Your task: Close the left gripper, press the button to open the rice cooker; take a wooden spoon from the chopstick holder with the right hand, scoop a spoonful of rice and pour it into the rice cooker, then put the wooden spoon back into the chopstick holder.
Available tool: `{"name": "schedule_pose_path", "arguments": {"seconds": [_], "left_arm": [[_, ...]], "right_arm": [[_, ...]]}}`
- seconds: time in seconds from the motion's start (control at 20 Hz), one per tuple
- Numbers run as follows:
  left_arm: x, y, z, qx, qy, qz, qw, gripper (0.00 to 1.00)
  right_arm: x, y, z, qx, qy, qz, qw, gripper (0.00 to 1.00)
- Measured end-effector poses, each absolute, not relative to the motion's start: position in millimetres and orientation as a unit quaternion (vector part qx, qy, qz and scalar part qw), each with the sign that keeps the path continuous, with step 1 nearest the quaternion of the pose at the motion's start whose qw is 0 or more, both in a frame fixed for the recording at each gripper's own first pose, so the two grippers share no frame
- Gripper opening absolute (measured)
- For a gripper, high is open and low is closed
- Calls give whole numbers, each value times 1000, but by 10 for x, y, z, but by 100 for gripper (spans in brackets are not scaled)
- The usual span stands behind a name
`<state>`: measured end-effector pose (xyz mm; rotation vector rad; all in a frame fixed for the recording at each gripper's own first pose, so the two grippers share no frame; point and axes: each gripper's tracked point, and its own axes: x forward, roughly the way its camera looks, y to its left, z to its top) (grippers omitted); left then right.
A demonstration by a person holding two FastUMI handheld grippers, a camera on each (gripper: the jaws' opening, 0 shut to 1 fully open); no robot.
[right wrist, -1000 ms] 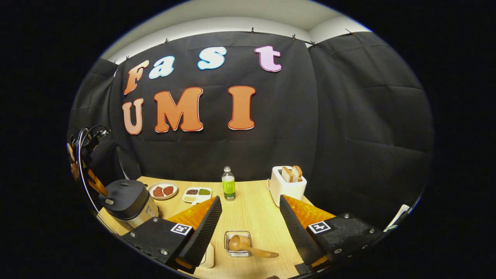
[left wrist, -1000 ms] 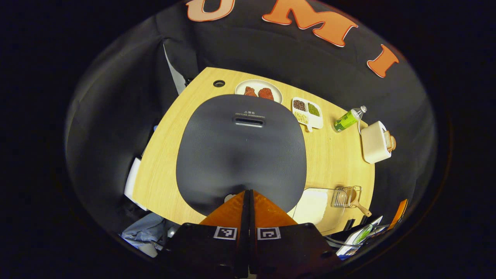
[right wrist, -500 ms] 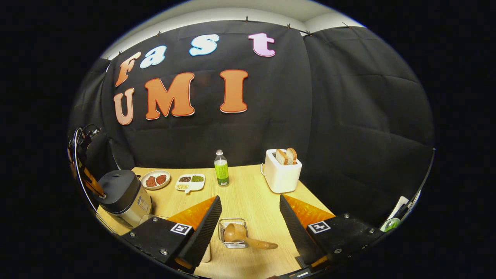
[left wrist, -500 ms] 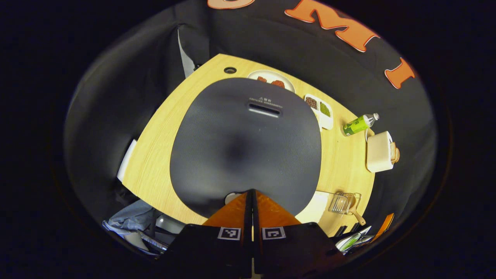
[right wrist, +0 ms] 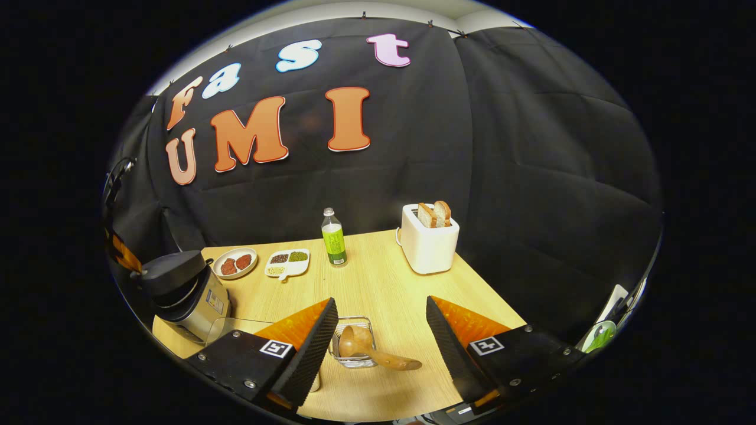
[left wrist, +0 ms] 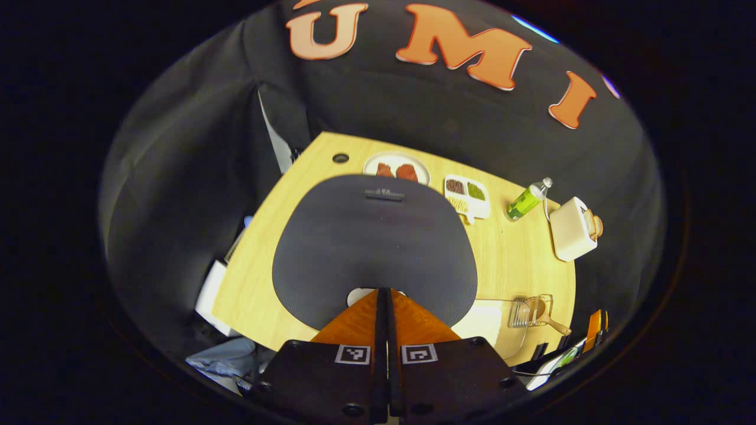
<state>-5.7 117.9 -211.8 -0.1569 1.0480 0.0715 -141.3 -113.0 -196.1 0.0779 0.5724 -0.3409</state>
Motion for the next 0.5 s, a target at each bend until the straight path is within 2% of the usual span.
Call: {"name": "schedule_pose_path", "arguments": {"seconds": [0.2,0.25,0.3,0.35,0.4,0.45,0.5], "left_arm": [[277,1243,-1671,-17,407,51,912,6],[349,1241,-1575,-3,382,55,923,0],[437,1277,-1457,17,354,65,933,0],[510,1276,-1327,32,323,68,943,14],[549,1254,-1178,44,296,70,952,19],[589,1229,-1033,52,272,71,958,36],[622,1180,-905,55,252,68,964,37]], "right_arm": [[-1527,-1165,-2187,61,306,-172,934,93],[-1540,-1152,-2233,68,312,-172,932,93],[-1552,-1141,-2255,72,315,-172,930,93],[-1557,-1148,-2271,73,317,-173,929,93],[-1578,-1158,-2297,72,320,-175,928,93],[-1584,-1166,-2315,71,322,-176,927,93],[-1617,-1166,-2331,73,325,-176,926,93]]}}
